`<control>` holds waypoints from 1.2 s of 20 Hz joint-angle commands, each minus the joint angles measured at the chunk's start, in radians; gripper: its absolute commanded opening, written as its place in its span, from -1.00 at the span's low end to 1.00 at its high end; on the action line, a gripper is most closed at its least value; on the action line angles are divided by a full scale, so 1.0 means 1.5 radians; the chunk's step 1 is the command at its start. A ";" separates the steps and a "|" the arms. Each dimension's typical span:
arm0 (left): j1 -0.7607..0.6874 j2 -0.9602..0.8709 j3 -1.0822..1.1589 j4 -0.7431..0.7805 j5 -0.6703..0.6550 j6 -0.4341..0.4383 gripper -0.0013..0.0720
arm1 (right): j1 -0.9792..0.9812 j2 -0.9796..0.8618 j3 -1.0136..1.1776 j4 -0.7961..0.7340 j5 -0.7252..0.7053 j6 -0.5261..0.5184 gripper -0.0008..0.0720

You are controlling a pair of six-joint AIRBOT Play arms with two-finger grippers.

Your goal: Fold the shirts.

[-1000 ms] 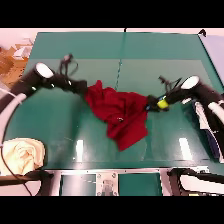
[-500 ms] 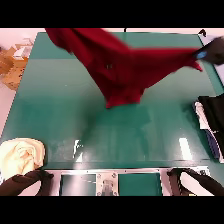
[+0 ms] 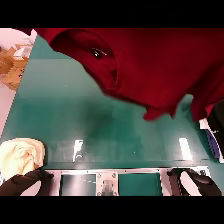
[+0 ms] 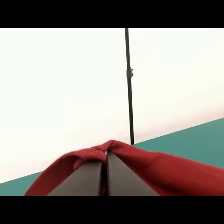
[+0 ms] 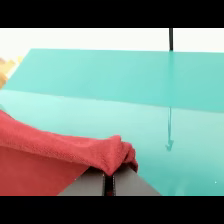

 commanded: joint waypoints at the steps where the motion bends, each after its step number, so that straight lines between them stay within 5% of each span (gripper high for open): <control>1: 0.001 -0.028 0.001 0.010 -0.039 -0.001 -0.90 | -0.001 -0.019 -0.041 -0.001 -0.009 0.001 -0.92; 6: 0.001 -0.172 -0.141 -0.011 -0.150 -0.001 -0.90 | 0.042 -0.167 -0.270 0.001 -0.144 -0.042 -0.92; 9: 0.001 -0.312 -0.262 -0.051 -0.112 -0.001 -0.90 | 0.091 -0.328 -0.363 0.001 -0.269 -0.064 -0.92; 13: 0.001 -0.499 -0.298 -0.133 -0.076 -0.001 -0.90 | 0.133 -0.548 -0.350 0.024 -0.310 -0.064 -0.92; 14: 0.001 -0.523 -0.298 -0.145 -0.063 -0.001 -0.90 | 0.133 -0.581 -0.337 0.029 -0.307 -0.064 -0.91; 15: 0.001 -0.539 -0.298 -0.154 -0.049 -0.001 -0.90 | 0.130 -0.599 -0.324 0.027 -0.300 -0.064 -0.64; 16: 0.001 -0.545 -0.298 -0.152 -0.038 -0.001 -0.90 | 0.118 -0.603 -0.306 0.017 -0.284 -0.064 -0.13; 17: 0.001 -0.546 -0.298 -0.151 -0.027 -0.001 -0.90 | 0.100 -0.600 -0.281 0.004 -0.254 -0.064 0.08; 21: 0.001 -0.545 -0.270 -0.150 -0.036 0.000 -0.90 | -0.006 -0.545 -0.184 -0.020 -0.040 -0.018 0.07; 24: 0.001 -0.545 -0.263 -0.149 -0.050 0.000 -0.90 | -0.048 -0.448 -0.248 -0.048 0.016 0.007 0.04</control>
